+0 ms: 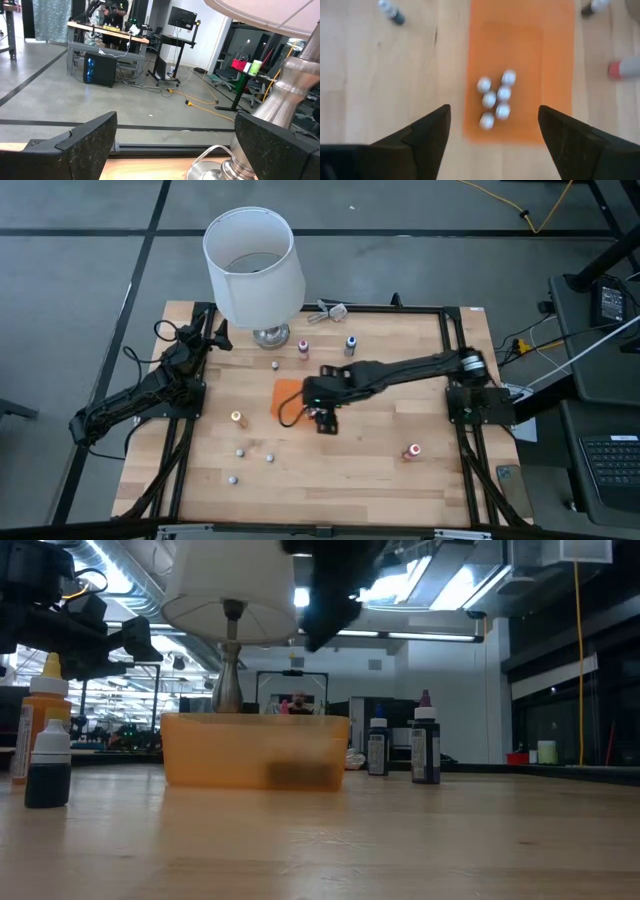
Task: Pick & Place food coloring
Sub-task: Put the big orange food coloring bottle into the orange bin
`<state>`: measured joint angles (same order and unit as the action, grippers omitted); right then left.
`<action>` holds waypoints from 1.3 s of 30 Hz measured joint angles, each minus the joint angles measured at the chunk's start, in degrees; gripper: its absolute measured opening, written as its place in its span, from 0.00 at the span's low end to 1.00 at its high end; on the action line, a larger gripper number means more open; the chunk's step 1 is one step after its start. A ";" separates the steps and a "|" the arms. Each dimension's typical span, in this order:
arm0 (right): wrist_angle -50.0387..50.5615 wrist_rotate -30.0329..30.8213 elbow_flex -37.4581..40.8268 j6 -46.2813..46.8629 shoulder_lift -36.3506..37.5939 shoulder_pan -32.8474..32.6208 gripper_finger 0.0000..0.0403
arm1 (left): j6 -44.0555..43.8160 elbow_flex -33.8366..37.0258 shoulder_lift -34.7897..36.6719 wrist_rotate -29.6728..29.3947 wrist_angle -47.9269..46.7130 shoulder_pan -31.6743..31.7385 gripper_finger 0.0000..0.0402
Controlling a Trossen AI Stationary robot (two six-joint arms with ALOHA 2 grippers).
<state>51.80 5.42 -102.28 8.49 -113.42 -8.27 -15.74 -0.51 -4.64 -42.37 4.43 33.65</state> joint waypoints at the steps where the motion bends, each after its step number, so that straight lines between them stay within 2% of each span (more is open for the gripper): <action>1: 0.24 -0.07 2.01 1.38 1.65 -0.43 0.76 | 0.01 0.01 0.00 0.02 0.00 0.00 0.97; 7: 2.77 -1.82 11.25 14.20 10.70 -4.08 0.82 | 0.00 0.02 0.00 0.00 0.02 0.00 0.97; 13: 3.89 -2.29 18.47 29.05 17.89 -10.00 0.82 | 0.00 0.01 0.00 0.02 0.02 -0.01 0.97; 19: 4.62 -2.46 24.08 44.37 22.02 -16.24 0.82 | 0.00 0.00 0.00 0.02 -0.07 -0.02 0.97; 25: 9.88 -0.16 28.10 57.97 24.52 -20.61 0.82 | 0.02 0.02 0.00 0.02 0.00 0.00 0.97; 39: 11.27 0.49 38.81 73.81 28.31 -28.36 0.82 | 0.00 0.02 0.00 0.00 0.04 -0.02 0.97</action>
<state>63.06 5.91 -63.47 82.30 -85.11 -36.63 -15.75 -0.49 -4.64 -42.37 4.47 33.63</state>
